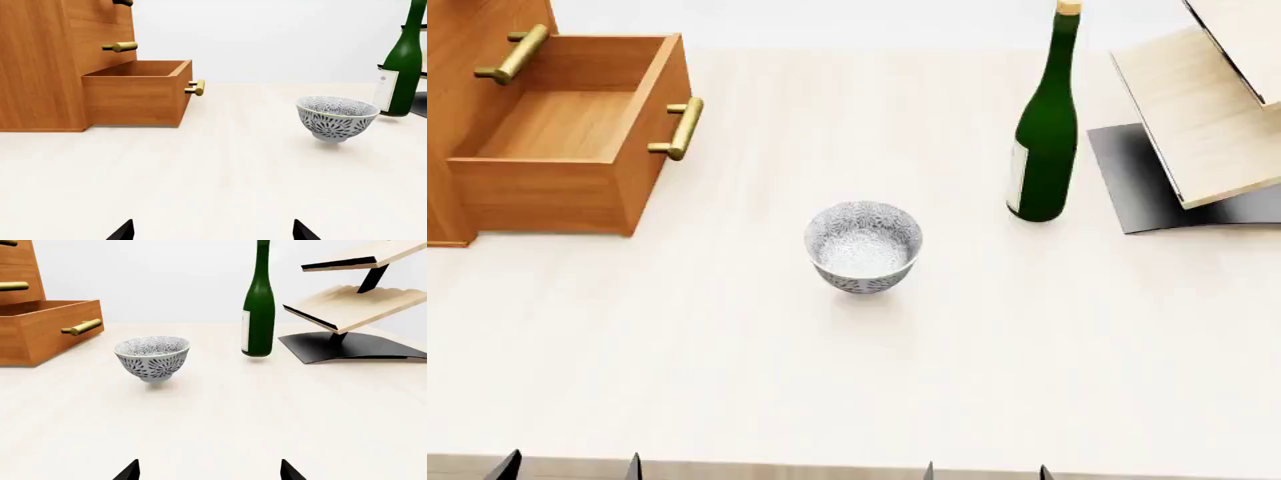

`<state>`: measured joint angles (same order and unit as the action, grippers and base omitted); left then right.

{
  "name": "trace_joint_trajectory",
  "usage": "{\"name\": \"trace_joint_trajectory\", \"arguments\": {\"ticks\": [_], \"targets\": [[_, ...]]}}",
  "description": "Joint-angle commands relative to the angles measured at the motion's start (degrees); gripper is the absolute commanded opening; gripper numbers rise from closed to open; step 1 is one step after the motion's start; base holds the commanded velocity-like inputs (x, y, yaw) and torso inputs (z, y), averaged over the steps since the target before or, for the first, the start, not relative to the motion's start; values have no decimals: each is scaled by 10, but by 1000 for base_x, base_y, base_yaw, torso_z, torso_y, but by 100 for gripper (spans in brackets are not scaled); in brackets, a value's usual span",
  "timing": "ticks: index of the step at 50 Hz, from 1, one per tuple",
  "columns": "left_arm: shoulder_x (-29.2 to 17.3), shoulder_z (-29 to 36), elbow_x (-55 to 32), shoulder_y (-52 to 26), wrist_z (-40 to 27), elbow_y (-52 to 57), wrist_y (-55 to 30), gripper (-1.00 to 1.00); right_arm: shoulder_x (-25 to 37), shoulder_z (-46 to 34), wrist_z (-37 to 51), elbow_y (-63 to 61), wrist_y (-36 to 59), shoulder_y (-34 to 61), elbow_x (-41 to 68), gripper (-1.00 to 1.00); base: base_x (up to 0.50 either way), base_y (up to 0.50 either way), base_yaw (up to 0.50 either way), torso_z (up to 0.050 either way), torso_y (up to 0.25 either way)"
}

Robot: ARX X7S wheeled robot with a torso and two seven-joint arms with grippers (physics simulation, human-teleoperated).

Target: Put the bowl on top of the cabinet.

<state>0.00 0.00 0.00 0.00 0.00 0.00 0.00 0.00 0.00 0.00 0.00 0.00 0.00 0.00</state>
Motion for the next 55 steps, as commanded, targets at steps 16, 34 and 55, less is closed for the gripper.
{"name": "trace_joint_trajectory", "arguments": {"ticks": [16,34,55], "targets": [[-31,33,-27,-2,-36,-3,0,100,32,-42,35,3,4,2,24,100,0,0,0,0,0],[-47,48,-38,6,-57,25,-18,100,44,-42,59,-23,62,4,62,100,0,0,0,0,0],[-104,-26,-91,3,-84,175,-91,100,115,47,93,-189,244,75,144,100,0,0,0,0,0]]}}
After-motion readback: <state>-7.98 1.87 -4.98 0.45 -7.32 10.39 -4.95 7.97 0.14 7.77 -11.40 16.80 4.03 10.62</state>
